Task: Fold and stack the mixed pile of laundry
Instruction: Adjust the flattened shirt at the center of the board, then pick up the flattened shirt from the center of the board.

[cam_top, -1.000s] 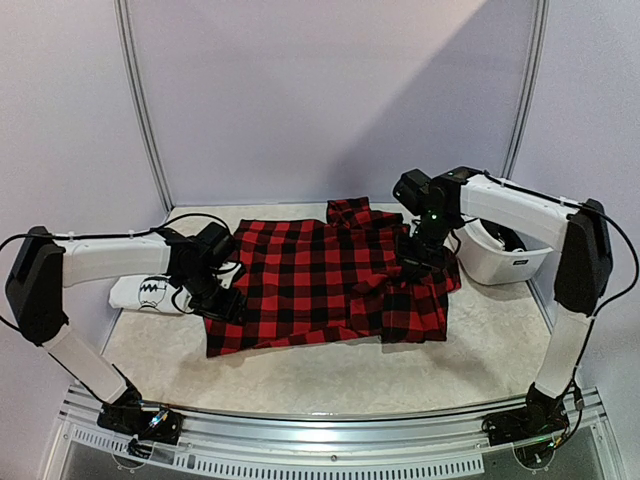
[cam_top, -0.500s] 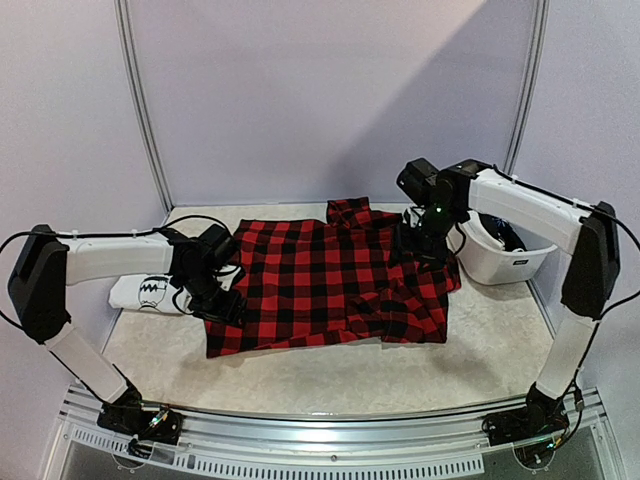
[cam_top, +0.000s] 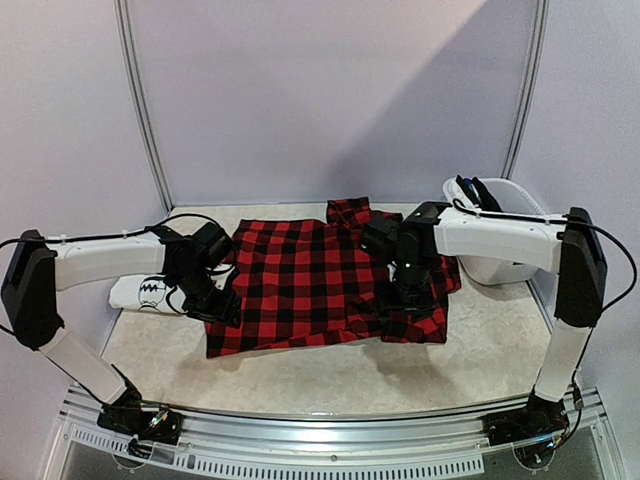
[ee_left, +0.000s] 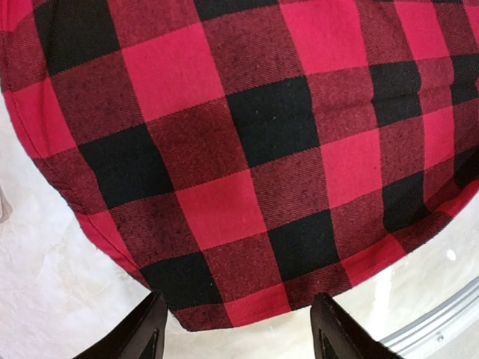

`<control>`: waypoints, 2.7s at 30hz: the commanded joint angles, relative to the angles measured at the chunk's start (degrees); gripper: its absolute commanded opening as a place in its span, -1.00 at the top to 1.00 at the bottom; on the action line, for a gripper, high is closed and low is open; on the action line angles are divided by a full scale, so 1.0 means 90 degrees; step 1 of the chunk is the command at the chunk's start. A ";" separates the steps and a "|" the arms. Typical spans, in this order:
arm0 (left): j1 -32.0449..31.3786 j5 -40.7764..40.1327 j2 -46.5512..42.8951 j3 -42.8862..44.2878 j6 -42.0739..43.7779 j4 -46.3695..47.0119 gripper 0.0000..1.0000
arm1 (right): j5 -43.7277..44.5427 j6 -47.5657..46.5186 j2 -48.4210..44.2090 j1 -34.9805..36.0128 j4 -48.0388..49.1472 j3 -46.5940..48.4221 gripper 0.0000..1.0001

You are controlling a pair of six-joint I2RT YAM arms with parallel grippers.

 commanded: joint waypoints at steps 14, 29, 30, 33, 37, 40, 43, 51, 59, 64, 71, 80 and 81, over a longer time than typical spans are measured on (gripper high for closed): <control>-0.0089 -0.0205 -0.0485 -0.0297 -0.0181 -0.0227 -0.32 | 0.0452 0.0061 0.1105 0.0093 -0.0383 0.0448 0.41; -0.0089 -0.0177 -0.0636 -0.0239 -0.0235 -0.0357 -0.30 | 0.0592 -0.0043 0.0499 0.0097 -0.0768 0.0538 1.00; -0.0089 -0.0182 -0.0657 -0.0214 -0.0224 -0.0397 -0.30 | 0.0617 -0.0039 0.0377 0.0101 -0.0809 0.0553 1.00; -0.0089 -0.0190 -0.0721 -0.0210 -0.0230 -0.0430 -0.31 | 0.0495 -0.0111 0.0088 0.0096 -0.0649 0.0528 0.93; -0.0089 -0.0123 -0.0638 -0.0165 -0.0248 -0.0366 -0.30 | 0.0135 0.0027 0.0228 0.0052 -0.0260 0.0537 0.42; -0.0089 -0.0076 -0.0615 -0.0152 -0.0283 -0.0361 -0.30 | -0.0095 0.0232 0.0444 -0.0074 0.0018 0.0554 0.23; -0.0089 -0.0066 -0.0674 -0.0203 -0.0291 -0.0361 -0.30 | -0.0139 0.0262 0.0721 -0.0185 0.0032 0.0786 0.11; -0.0089 -0.0121 -0.0720 -0.0244 -0.0253 -0.0402 -0.29 | -0.0070 0.0102 0.1317 -0.0309 -0.0221 0.1037 0.19; -0.0089 -0.0115 -0.0695 -0.0213 -0.0254 -0.0390 -0.30 | 0.0222 0.0042 0.1483 -0.0397 -0.0469 0.0971 0.39; -0.0089 -0.0104 -0.0620 -0.0181 -0.0253 -0.0352 -0.30 | 0.0241 0.0021 0.1384 -0.0399 -0.0472 0.0609 0.45; -0.0089 -0.0074 -0.0538 -0.0161 -0.0292 -0.0265 -0.29 | 0.0058 -0.0011 0.1079 -0.0397 -0.0118 0.0176 0.50; -0.0089 -0.0009 -0.0478 -0.0140 -0.0330 -0.0201 -0.29 | -0.0087 -0.0115 0.1084 -0.0399 -0.0029 0.0134 0.98; -0.0089 -0.0007 -0.0482 -0.0142 -0.0331 -0.0201 -0.28 | -0.0083 -0.0116 0.1080 -0.0402 -0.0019 0.0120 1.00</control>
